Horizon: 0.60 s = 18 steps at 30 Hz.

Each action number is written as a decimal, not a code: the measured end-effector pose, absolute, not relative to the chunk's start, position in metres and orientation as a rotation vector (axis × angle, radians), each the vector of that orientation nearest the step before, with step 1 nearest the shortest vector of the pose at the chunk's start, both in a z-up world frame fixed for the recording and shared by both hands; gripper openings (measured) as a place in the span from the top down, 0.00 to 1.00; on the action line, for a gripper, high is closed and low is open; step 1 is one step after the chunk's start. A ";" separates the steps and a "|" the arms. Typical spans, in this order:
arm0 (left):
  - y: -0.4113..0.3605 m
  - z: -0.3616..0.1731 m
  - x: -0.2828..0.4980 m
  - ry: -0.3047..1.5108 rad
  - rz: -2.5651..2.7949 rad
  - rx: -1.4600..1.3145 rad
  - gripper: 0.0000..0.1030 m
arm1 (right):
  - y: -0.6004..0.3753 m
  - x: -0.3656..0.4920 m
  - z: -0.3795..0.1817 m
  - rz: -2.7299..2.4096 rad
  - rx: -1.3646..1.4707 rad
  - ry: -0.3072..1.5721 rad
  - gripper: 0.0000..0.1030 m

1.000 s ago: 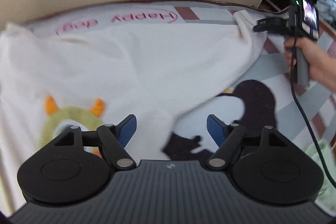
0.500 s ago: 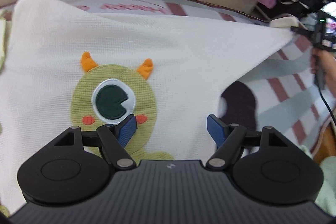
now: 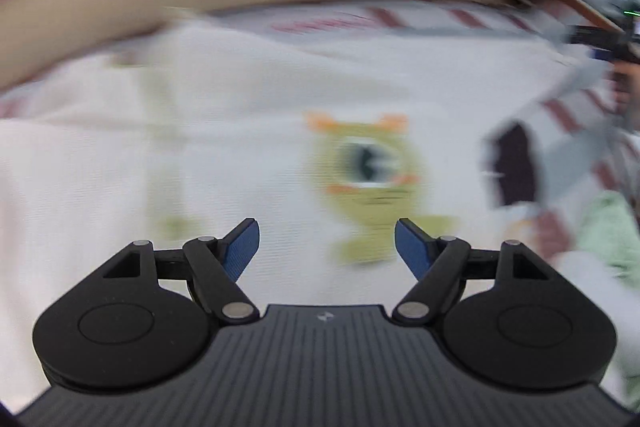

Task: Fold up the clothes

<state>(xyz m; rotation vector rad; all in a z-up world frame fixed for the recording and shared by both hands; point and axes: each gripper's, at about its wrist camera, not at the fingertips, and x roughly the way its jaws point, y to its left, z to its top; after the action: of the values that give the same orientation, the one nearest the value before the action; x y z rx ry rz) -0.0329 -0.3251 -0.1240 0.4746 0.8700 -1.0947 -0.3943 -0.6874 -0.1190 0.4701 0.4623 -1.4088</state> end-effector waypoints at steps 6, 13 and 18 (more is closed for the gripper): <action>-0.247 -0.122 0.076 0.938 -0.787 0.210 0.25 | -0.645 -0.301 -0.090 -0.944 0.510 0.537 0.34; -0.196 -0.120 0.168 0.884 -0.591 -0.030 0.25 | -0.588 -0.152 -0.063 -0.443 0.621 0.676 0.41; -0.204 -0.120 0.214 0.792 -0.573 0.012 0.21 | -0.553 -0.043 -0.057 -0.269 0.724 0.746 0.33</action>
<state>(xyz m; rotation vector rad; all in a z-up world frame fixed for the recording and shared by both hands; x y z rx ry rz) 0.2143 -0.2040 -0.1202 0.0116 0.7920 -0.5727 -0.0433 -0.5535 -0.0567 0.7242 0.7465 -0.2694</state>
